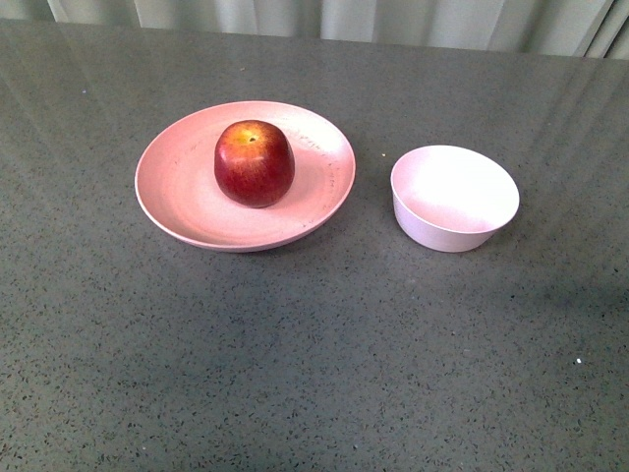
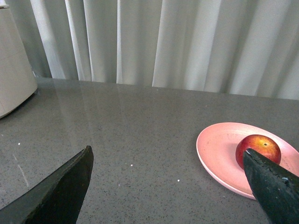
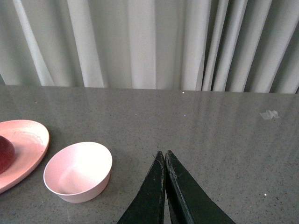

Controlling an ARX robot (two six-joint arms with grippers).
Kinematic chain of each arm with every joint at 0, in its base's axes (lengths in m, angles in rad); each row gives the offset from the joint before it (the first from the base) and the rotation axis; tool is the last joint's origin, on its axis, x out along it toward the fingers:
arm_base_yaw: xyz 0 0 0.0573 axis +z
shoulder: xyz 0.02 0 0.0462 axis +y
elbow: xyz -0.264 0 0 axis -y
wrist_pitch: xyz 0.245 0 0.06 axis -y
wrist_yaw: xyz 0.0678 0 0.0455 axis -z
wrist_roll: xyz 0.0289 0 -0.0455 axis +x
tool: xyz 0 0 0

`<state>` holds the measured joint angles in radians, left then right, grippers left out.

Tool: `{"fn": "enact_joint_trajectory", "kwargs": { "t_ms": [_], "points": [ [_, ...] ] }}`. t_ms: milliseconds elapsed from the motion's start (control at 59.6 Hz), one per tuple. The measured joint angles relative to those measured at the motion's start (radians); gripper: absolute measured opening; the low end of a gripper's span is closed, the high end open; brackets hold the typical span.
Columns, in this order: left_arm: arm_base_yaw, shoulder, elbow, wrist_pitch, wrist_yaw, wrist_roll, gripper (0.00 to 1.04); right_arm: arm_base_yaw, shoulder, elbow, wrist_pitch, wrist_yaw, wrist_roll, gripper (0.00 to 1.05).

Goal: Move apple from plate to bowl

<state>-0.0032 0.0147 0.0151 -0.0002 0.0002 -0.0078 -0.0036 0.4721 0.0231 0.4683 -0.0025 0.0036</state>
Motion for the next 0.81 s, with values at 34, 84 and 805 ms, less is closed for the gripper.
{"fn": "enact_joint_trajectory", "kwargs": {
  "t_ms": [34, 84, 805],
  "points": [
    [0.000, 0.000, 0.000, 0.000, 0.000, 0.000, 0.96, 0.000, -0.026, 0.000, -0.026, 0.000, 0.000, 0.02],
    [0.000, 0.000, 0.000, 0.000, 0.000, 0.000, 0.96, 0.000, -0.052, 0.000, -0.050, 0.000, 0.000, 0.02],
    [0.000, 0.000, 0.000, 0.000, 0.000, 0.000, 0.96, 0.000, -0.293, 0.000, -0.289, 0.000, 0.000, 0.02]
  ]
}}
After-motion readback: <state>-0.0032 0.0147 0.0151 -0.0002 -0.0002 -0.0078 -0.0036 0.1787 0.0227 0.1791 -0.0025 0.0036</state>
